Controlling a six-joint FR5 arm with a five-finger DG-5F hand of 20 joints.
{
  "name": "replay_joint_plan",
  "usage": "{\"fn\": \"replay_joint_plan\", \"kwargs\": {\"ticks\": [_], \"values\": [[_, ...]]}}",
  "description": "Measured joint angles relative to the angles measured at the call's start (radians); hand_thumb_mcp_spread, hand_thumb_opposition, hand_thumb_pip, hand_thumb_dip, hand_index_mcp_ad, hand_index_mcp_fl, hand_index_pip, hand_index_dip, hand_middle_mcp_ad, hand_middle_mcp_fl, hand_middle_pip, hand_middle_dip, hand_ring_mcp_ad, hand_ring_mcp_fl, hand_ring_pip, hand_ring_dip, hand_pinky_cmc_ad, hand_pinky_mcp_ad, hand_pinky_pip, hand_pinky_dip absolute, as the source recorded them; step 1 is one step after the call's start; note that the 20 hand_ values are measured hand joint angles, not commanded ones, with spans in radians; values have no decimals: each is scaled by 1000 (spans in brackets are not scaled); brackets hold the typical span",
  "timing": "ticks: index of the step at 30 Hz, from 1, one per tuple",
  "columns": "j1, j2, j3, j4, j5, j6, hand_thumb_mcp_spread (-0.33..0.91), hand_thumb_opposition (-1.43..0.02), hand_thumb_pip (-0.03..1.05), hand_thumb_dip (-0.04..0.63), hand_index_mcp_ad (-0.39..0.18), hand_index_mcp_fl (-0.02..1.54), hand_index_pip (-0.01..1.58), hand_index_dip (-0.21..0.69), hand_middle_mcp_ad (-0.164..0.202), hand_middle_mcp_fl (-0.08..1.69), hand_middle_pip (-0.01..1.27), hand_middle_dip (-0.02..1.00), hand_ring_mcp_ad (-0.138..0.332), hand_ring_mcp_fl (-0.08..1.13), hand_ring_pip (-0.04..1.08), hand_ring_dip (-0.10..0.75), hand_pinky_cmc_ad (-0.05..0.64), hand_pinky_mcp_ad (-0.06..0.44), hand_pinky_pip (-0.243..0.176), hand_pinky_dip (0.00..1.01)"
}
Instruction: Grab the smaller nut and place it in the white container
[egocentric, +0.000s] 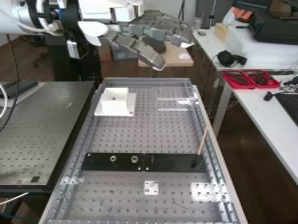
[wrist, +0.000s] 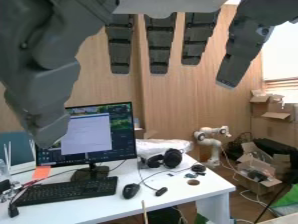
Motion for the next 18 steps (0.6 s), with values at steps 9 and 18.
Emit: {"fn": "replay_joint_plan", "kwargs": {"ticks": [9, 18], "values": [[-31, 0, 8, -23, -78, -2, 211, -775, 614, 159, -136, 37, 419, 35, 70, 80, 129, 300, 138, 14, 108, 152, 443, 340, -94, 538], [-68, -3, 15, -45, -157, -9, 211, -775, 611, 159, -136, 42, 403, 35, 70, 84, 129, 300, 138, 14, 108, 152, 443, 339, -94, 538]]}}
